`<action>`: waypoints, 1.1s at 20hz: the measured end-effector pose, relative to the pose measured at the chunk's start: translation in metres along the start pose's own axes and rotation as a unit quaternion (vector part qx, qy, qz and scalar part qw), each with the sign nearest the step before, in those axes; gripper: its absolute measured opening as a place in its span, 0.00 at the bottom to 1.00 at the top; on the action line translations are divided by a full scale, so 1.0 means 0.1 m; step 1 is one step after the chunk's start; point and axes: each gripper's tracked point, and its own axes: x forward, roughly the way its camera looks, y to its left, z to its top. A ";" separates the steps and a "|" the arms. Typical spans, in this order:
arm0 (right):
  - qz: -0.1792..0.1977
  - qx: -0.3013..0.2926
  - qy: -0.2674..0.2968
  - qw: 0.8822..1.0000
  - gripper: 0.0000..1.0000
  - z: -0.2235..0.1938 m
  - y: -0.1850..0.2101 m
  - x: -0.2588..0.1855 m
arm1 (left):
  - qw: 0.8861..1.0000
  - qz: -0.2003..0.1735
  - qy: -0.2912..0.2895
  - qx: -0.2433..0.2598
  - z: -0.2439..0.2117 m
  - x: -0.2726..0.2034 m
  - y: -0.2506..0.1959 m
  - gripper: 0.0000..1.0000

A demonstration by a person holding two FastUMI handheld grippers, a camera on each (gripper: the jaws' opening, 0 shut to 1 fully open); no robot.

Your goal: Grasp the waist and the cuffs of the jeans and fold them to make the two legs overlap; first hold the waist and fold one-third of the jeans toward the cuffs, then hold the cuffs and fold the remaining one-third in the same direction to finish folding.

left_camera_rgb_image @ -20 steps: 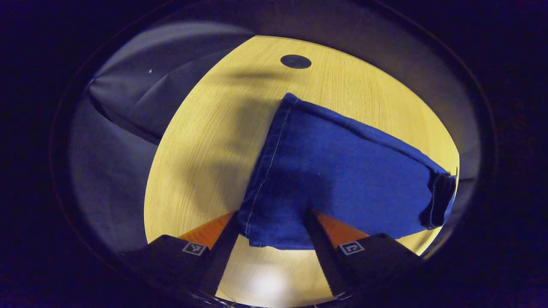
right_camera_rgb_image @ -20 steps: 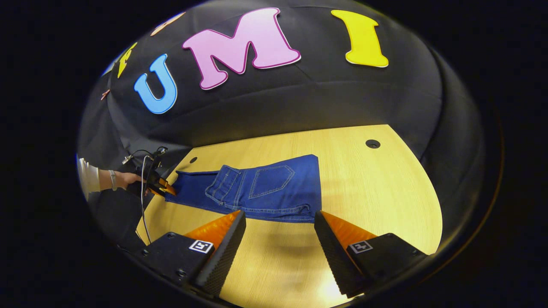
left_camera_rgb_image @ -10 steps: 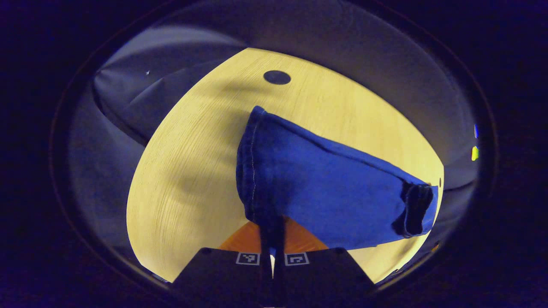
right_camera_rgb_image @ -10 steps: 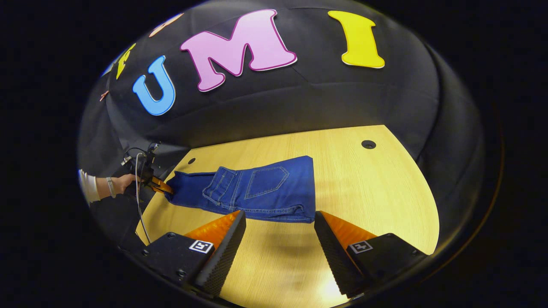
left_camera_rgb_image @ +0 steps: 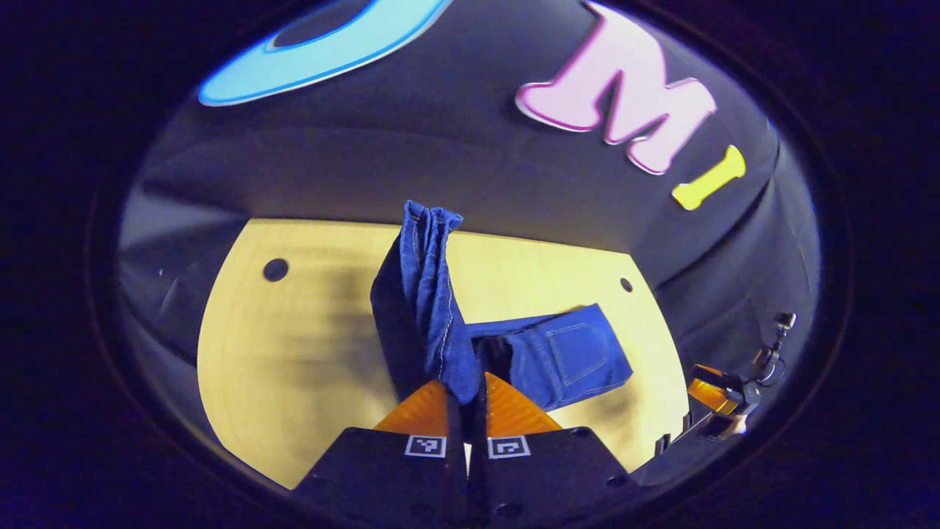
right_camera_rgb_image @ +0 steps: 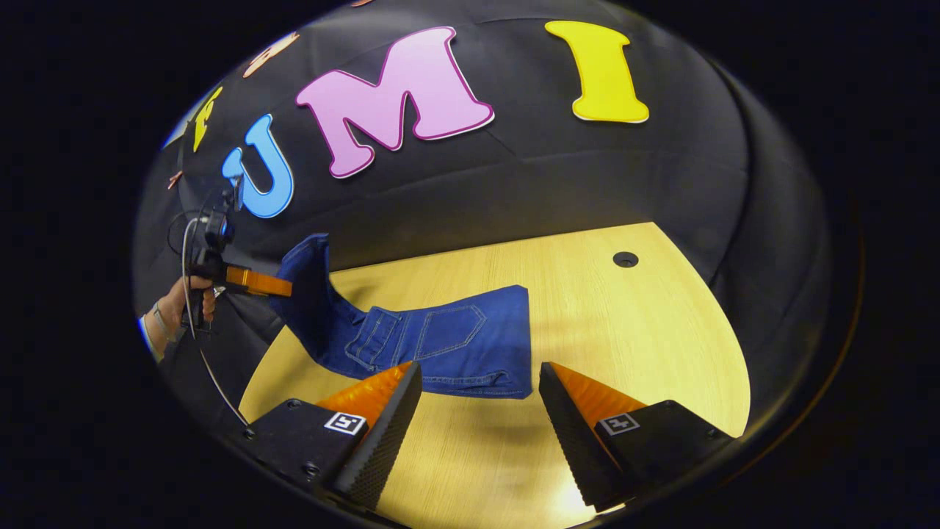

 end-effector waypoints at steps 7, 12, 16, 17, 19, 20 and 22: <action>0.011 -0.071 -0.018 0.997 0.98 0.11 -0.16 -0.39 | 0.995 -0.046 0.066 0.052 -0.50 1.17 -1.42 0.07; 0.037 -0.118 -0.042 0.991 0.98 0.20 -0.15 -0.60 | 0.987 0.024 0.157 0.032 -1.28 1.67 -1.38 0.48; -0.001 -0.141 -0.117 0.983 0.99 0.50 -0.23 -0.92 | 0.995 0.044 0.070 0.062 -1.10 1.51 -1.66 0.89; -0.013 -0.149 -0.159 0.976 0.99 0.68 -0.19 -1.08 | 0.996 0.043 0.034 0.072 -0.95 1.30 -1.77 0.96; -0.046 -0.161 -0.216 0.962 0.98 0.91 -0.14 -1.48 | 0.993 0.033 -0.051 0.099 -0.71 0.73 -1.99 0.96; -0.054 -0.162 -0.229 0.958 0.98 0.97 -0.06 -1.65 | 0.988 0.035 -0.097 0.114 -0.62 0.40 -2.07 0.98; -0.073 -0.151 -0.242 0.956 0.98 0.94 0.04 -1.91 | 0.979 0.052 -0.156 0.122 -0.68 -0.30 -2.18 0.94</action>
